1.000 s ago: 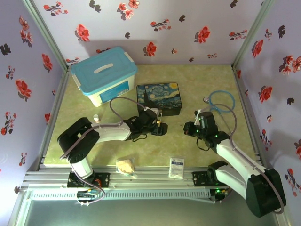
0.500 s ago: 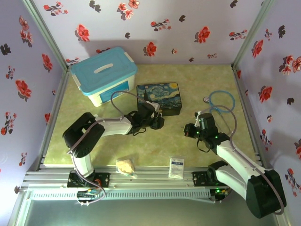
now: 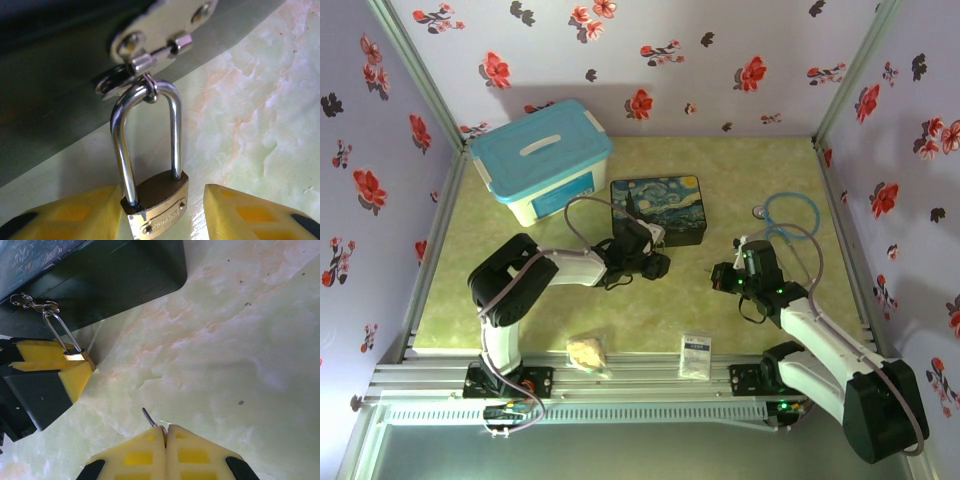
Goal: Unlock the padlock with the key
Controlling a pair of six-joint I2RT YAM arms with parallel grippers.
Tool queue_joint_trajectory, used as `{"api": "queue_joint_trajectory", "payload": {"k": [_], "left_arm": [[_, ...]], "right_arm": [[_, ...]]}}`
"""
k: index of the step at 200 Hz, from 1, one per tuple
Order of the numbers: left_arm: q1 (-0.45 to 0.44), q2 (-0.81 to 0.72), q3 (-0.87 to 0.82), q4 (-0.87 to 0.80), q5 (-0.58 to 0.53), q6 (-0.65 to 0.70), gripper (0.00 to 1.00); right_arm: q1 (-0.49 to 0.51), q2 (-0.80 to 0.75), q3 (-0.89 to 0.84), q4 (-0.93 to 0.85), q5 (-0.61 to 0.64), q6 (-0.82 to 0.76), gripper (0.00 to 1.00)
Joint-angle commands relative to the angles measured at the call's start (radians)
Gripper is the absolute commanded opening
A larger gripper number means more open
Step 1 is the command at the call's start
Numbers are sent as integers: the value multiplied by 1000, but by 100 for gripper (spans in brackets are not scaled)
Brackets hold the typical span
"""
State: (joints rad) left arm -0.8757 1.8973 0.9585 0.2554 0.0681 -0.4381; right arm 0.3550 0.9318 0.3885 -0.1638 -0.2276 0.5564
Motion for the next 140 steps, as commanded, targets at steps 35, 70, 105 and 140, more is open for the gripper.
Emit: {"api": "queue_joint_trajectory", "payload": {"k": [35, 70, 105, 140], "left_arm": [[8, 48, 8, 77, 11, 8, 37], [8, 46, -3, 129, 21, -60, 31], [7, 53, -16, 202, 63, -147, 23], [7, 51, -32, 220, 59, -176, 29]], "right_arm": [[-4, 16, -4, 3, 9, -9, 0], [-2, 42, -19, 79, -42, 19, 0], [11, 110, -7, 133, -51, 43, 0], [28, 148, 10, 158, -52, 48, 0]]}}
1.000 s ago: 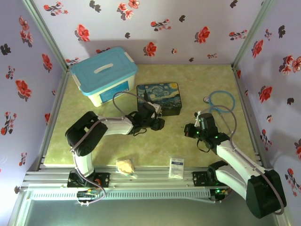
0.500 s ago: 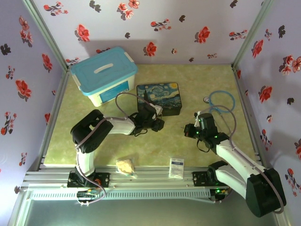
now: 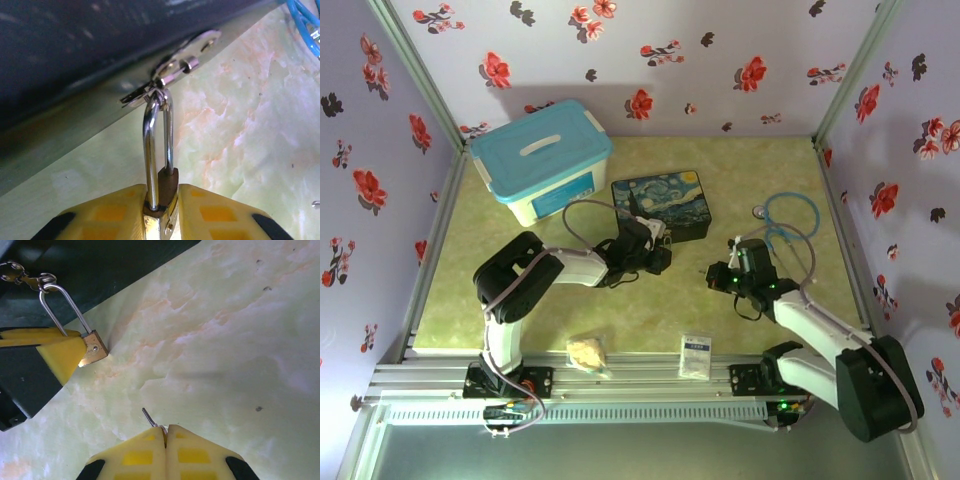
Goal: Unlock the padlock with the key
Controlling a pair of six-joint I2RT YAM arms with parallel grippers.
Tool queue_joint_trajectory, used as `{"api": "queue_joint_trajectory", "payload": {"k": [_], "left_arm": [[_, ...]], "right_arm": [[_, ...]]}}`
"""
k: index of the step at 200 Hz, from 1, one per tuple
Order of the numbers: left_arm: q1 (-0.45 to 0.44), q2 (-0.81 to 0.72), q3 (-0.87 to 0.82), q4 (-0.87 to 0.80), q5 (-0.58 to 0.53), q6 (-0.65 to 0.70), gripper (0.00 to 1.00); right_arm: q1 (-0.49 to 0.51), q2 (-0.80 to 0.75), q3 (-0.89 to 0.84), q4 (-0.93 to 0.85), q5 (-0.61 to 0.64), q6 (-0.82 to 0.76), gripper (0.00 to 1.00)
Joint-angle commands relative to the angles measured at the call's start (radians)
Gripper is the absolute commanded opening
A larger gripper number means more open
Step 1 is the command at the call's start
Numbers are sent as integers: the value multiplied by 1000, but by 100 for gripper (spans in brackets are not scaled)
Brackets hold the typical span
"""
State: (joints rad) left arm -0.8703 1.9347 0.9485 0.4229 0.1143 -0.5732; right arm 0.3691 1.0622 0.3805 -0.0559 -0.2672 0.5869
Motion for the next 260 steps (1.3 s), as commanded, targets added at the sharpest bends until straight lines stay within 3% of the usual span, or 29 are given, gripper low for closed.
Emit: {"api": "queue_joint_trajectory", "payload": {"k": [1, 60, 129, 205, 260], "left_arm": [[2, 14, -22, 53, 12, -40, 29], [-1, 47, -10, 52, -37, -54, 35], [-10, 99, 38, 60, -86, -39, 34], [-18, 74, 22, 96, -103, -129, 18], [-22, 51, -36, 208, -106, -298, 3]], "right_arm": [[14, 19, 18, 51, -12, 17, 0], [25, 41, 29, 52, -1, 13, 0], [28, 37, 19, 47, 10, 6, 0], [59, 68, -13, 153, 31, 81, 0], [113, 106, -63, 301, 121, 318, 0]]}}
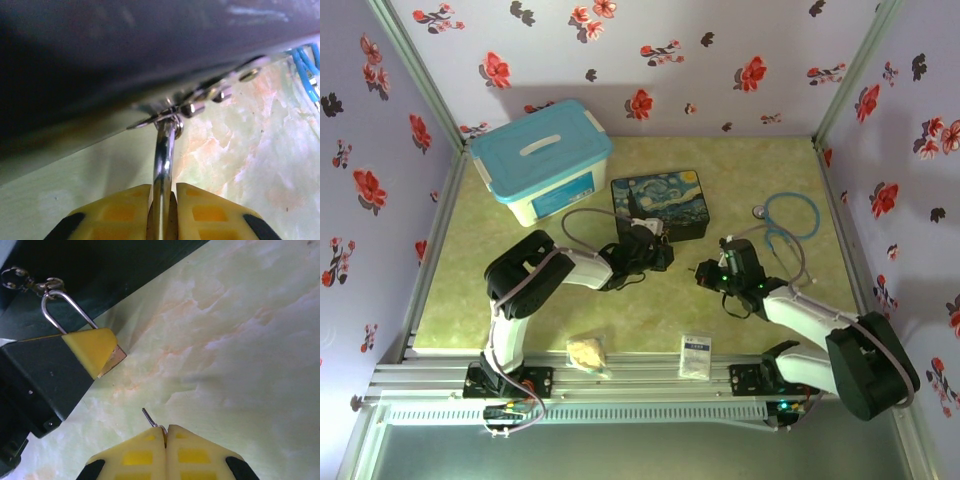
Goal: Unlock the padlock with the key
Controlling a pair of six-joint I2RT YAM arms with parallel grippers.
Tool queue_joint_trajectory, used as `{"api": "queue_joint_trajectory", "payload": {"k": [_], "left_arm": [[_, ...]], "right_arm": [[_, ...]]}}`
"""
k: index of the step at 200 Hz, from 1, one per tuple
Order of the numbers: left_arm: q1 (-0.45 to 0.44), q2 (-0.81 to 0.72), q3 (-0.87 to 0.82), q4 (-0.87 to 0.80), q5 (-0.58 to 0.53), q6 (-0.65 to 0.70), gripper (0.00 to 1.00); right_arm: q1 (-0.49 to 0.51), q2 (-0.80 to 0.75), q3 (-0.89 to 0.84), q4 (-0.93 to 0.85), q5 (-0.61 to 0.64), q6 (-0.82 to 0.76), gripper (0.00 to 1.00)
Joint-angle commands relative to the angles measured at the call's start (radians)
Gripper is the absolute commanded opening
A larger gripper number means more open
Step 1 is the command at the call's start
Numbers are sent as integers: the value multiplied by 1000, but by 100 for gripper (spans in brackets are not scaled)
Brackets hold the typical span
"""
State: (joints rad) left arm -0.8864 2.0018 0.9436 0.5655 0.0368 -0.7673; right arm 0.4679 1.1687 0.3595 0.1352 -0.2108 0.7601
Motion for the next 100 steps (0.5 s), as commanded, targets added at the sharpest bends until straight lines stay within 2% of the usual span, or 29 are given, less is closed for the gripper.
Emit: {"api": "queue_joint_trajectory", "payload": {"k": [1, 18, 51, 100], "left_arm": [[-6, -17, -33, 67, -28, -105, 3], [-8, -27, -37, 70, -37, -132, 0], [-8, -38, -37, 88, -36, -199, 0], [-11, -69, -75, 189, -29, -309, 0]], "right_arm": [[14, -1, -44, 113, 66, 149, 0], [15, -1, -62, 143, 83, 202, 0], [25, 31, -76, 208, 79, 244, 0], [35, 122, -112, 410, 30, 306, 0]]}}
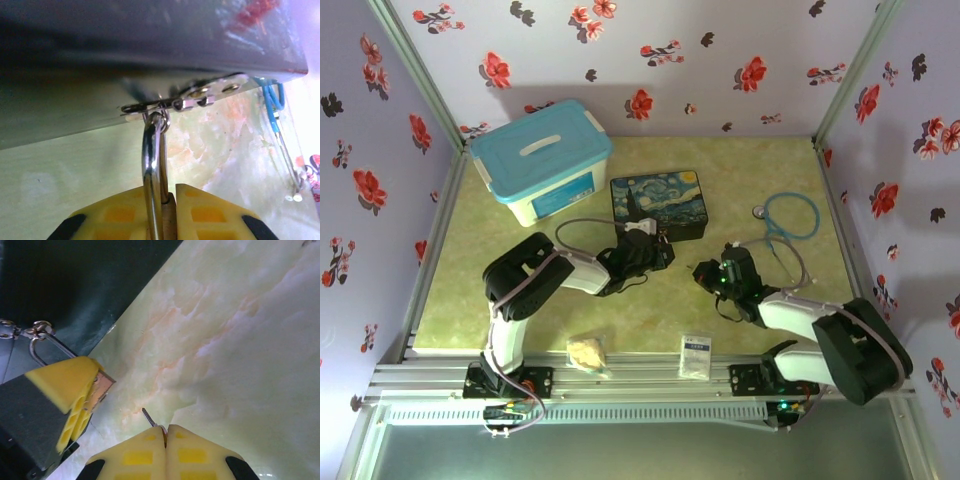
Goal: Unlock the padlock with the key
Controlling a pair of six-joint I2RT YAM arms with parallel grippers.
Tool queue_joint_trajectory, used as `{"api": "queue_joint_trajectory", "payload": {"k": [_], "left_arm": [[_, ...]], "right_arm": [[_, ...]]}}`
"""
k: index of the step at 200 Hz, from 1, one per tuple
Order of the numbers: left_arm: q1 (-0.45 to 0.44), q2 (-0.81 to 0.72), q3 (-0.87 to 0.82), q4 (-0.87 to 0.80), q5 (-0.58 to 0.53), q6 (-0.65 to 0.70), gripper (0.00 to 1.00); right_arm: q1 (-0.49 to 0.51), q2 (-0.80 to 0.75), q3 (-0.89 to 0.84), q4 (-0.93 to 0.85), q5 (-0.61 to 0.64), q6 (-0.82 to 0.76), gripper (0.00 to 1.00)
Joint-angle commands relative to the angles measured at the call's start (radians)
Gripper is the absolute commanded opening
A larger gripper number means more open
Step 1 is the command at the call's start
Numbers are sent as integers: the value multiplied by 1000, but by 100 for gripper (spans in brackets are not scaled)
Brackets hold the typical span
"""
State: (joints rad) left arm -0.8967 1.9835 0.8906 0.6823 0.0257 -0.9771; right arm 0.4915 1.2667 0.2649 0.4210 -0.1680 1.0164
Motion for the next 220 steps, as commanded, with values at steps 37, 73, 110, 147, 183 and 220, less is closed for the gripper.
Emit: {"api": "queue_joint_trajectory", "payload": {"k": [37, 73, 110, 147, 183, 220], "left_arm": [[-1, -70, -35, 104, -27, -164, 0], [-5, -48, -64, 233, -52, -274, 0], [-5, -79, -36, 137, -54, -229, 0], [-8, -82, -23, 82, -55, -199, 0], [-8, -98, -5, -5, -48, -160, 0], [-2, -109, 53, -157, -3, -119, 0]], "right_arm": [[22, 10, -28, 139, 8, 53, 0], [29, 45, -50, 240, 7, 120, 0], [45, 88, -45, 304, 6, 125, 0], [53, 93, -32, 304, -7, 112, 0], [53, 85, -23, 268, -10, 88, 0], [60, 99, -23, 277, -11, 118, 0]]}}
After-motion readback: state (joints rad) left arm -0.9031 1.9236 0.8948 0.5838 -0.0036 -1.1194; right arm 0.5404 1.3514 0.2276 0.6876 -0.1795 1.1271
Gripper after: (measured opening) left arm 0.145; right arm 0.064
